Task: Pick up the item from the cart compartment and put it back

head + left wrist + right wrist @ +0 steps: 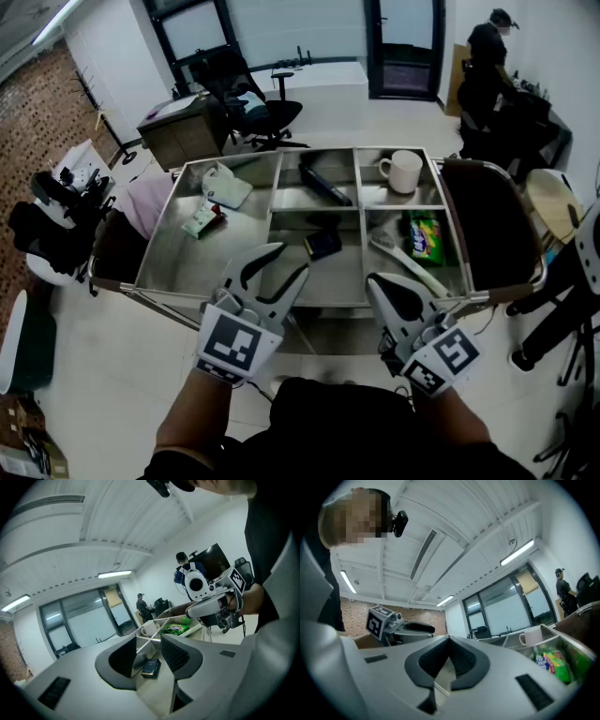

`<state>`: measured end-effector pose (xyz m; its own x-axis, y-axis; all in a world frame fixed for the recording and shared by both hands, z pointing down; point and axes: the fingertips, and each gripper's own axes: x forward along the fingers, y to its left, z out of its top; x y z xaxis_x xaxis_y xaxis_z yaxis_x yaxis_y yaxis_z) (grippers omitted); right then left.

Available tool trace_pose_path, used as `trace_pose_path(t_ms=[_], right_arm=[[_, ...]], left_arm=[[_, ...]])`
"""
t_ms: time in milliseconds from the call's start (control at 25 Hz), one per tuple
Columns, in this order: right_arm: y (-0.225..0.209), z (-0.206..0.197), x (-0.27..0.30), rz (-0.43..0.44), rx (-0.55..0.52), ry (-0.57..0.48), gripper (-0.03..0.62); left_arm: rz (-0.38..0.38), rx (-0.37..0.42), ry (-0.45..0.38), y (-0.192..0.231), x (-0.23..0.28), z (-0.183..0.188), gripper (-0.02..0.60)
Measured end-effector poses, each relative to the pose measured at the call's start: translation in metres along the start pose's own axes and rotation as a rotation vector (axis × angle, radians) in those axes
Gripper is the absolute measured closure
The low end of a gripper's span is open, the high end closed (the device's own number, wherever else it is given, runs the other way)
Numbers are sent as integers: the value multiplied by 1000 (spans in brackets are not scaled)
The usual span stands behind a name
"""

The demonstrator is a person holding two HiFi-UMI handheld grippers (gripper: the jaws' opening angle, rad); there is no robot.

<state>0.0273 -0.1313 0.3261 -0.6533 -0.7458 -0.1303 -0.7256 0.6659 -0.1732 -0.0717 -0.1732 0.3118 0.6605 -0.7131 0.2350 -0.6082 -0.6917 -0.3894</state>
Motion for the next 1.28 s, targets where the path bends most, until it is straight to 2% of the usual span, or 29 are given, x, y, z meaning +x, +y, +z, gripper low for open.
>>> trace_pose_path(t_ms=[120, 320, 600, 800, 880, 1040, 1120, 1280], right_arm=[[-2, 1, -3, -5, 4, -2, 577], [-5, -1, -8, -10, 14, 17, 577], [-11, -2, -13, -23, 29, 20, 579], [-14, 2, -15, -33, 26, 0, 577], [-15, 3, -16, -38, 28, 0, 578], [-17, 2, -18, -43, 32, 2, 577], [-17, 2, -19, -44, 36, 2, 577], [-17, 3, -19, -45, 41, 3, 577]], left_arm=[[-43, 48, 58, 4, 14, -5, 413], [-131, 96, 199, 2, 38, -23, 368], [-194, 168, 283, 1, 69, -27, 368], [-255, 159, 383, -1, 89, -49, 368], [-296, 174, 442, -3, 97, -62, 324], [-341, 199, 533, -7, 114, -84, 324], [-347, 185, 575, -6, 120, -96, 304], [-362, 134, 649, -2, 133, -119, 304]])
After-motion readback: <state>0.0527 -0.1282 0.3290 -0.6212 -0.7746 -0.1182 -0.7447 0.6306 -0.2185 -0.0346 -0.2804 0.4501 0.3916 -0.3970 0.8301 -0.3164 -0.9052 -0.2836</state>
